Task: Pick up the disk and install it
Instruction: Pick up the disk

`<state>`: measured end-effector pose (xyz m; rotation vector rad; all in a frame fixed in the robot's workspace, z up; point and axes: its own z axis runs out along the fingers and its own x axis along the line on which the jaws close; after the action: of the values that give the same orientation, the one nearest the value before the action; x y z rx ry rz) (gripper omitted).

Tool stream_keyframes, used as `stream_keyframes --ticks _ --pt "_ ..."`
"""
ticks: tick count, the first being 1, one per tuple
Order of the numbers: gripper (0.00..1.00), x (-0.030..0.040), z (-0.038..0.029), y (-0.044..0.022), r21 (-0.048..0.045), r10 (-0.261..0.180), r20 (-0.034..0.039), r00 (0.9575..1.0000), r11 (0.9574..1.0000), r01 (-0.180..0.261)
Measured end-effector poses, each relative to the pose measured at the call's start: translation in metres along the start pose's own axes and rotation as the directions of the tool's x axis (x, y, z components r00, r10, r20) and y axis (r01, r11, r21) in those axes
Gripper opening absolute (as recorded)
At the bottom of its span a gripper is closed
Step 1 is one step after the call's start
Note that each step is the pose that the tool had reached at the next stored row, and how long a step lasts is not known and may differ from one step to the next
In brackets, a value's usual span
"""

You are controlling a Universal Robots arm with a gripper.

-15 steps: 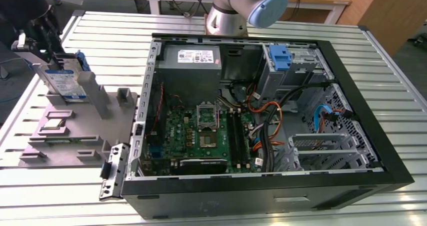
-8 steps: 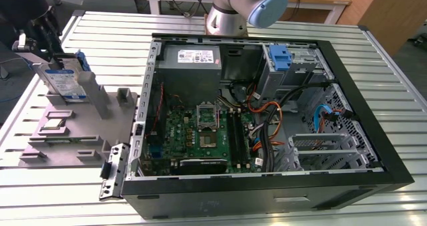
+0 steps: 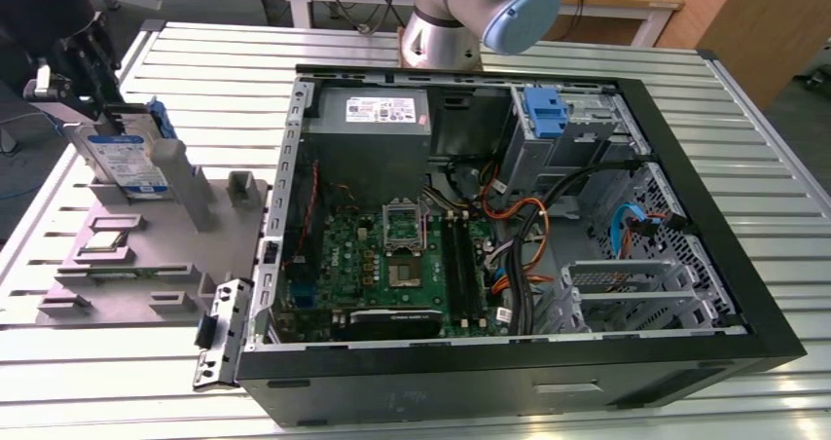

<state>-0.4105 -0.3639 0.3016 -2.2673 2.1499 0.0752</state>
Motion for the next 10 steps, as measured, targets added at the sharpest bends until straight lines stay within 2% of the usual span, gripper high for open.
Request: stream_keyframes --ticks 10 --pt "0.37 0.0 0.0 0.0 0.0009 0.02 0.0004 0.9998 0.9998 -0.02"
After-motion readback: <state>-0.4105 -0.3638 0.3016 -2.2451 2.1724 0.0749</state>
